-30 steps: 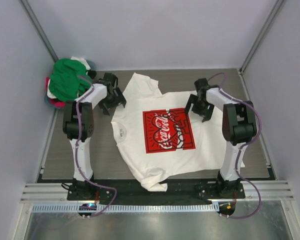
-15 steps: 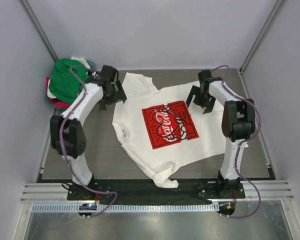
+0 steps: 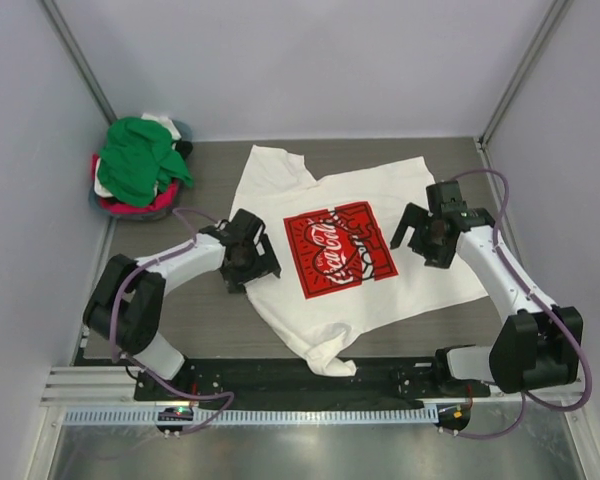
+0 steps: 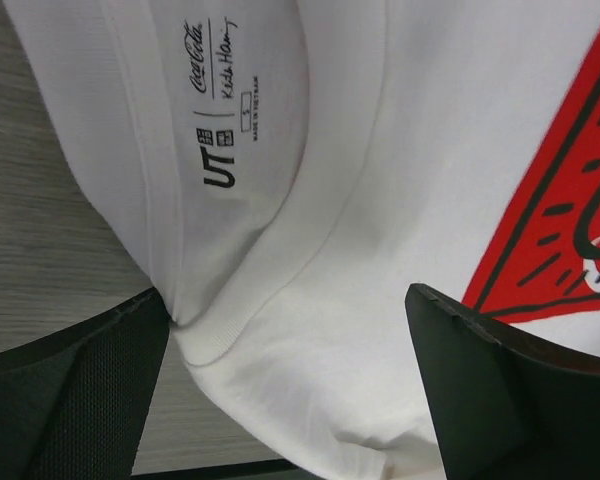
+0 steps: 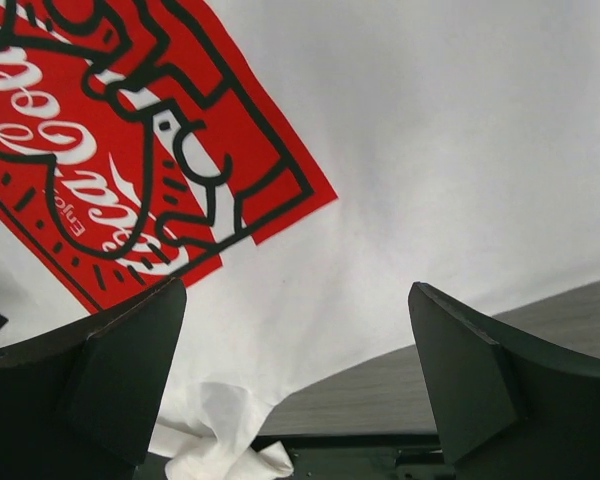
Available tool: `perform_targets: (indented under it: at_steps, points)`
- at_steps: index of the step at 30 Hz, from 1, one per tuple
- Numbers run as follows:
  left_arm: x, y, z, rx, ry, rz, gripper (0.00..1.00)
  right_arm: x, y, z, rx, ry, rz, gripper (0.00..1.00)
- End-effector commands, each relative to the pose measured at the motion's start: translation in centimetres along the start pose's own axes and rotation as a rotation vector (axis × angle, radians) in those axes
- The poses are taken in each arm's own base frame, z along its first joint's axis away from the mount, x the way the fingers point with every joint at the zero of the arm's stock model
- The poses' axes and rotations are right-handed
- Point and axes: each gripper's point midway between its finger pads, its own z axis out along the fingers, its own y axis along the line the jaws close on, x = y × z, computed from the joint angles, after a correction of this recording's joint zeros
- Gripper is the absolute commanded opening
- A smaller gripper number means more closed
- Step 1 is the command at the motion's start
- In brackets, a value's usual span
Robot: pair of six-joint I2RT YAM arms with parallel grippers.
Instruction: Fold and stack the t-shirts
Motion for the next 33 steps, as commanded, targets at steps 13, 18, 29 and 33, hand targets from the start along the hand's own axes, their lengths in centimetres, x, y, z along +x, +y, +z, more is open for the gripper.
perform_targets:
  at_steps: [13, 18, 29, 33]
  points:
    - [-13.9, 2.6, 6.1, -0.224, 0.015, -0.004, 1.0, 1.6, -0.9, -0.2, 0.007, 0.015, -0.004, 1.0]
    - [-18.5, 1.0, 4.1, -0.223, -0.009, 0.026, 0.93, 0.5, -0.2, -0.1, 0.001, 0.01, -0.016, 1.0]
    - [-12.4, 3.2, 3.8, -0.167, -0.024, -0.02, 0.82, 1.5, -0.6, 0.0, -0.008, 0.021, -0.027, 1.0]
    - [-12.4, 3.5, 5.2, -0.181, -0.014, -0.025, 0.52, 1.7, -0.8, 0.0, -0.006, 0.02, -0.036, 1.0]
